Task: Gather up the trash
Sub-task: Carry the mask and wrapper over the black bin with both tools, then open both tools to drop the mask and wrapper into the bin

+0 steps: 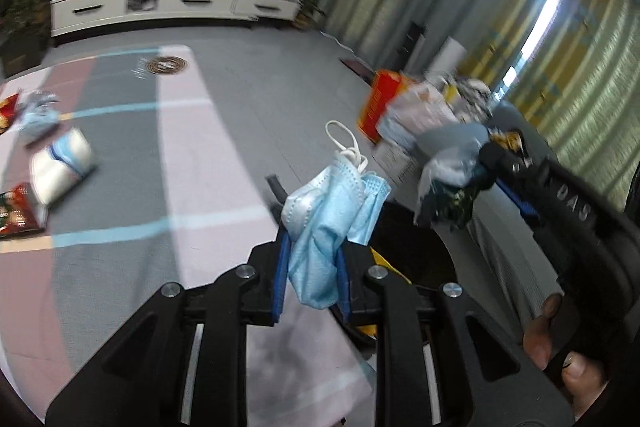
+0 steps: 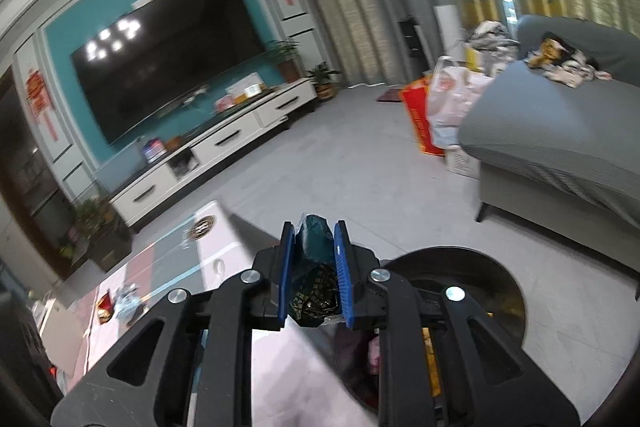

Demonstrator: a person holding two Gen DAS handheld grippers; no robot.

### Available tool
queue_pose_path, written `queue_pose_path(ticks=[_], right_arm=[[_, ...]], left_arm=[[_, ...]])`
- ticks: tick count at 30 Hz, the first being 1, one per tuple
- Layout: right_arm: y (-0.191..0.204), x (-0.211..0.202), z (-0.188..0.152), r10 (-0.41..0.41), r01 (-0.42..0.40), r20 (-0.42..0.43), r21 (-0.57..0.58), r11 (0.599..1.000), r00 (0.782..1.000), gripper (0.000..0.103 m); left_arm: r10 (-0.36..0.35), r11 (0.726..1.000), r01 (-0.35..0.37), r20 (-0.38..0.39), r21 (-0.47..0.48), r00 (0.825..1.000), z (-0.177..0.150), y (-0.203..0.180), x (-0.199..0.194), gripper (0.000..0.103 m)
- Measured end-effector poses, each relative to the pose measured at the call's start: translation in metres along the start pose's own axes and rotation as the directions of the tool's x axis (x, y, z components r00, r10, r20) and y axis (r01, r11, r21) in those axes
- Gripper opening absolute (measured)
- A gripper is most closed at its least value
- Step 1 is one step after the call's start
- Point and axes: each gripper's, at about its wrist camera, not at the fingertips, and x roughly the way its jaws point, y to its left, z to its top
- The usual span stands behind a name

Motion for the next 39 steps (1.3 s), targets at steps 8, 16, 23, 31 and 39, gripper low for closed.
queue_pose_path(ticks=[8, 16, 23, 31, 39], right_arm=[[-0.049, 0.011, -0.003, -0.113, 0.115, -0.034, 0.093, 0.989, 0.993, 0.021], [-0.091, 0.032, -0.013, -0.135, 0.159, -0.13, 0.2, 0.967, 0.982, 0.021], [-0.099, 0.047, -0.013, -0.154, 0.189, -0.172, 0.212, 0.959, 0.973, 0.021], [-0.084, 0.043, -0.013, -0.183, 0.213, -0.161, 0.191, 0.958, 0.97, 0.064], [-0.02, 0.037, -0.006, -0.085, 0.093, -0.102, 0.077, 0.993, 0.991, 0.092]], left_arm=[[-0.1, 0.993, 0.108, -0.138, 0.052, 0.985, -0.016, -0.038, 0.054, 0.021], [-0.156, 0.983, 0.175, -0.267, 0.051, 0.951, -0.036, -0.057, 0.107, 0.021], [-0.166, 0.983, 0.183, -0.301, 0.03, 0.939, -0.046, -0.059, 0.127, 0.036], [-0.162, 0.986, 0.168, -0.186, 0.018, 0.969, -0.03, -0.034, 0.081, 0.095], [0.015, 0.993, -0.016, -0.007, -0.116, 1.0, -0.006, 0.07, -0.01, 0.1]])
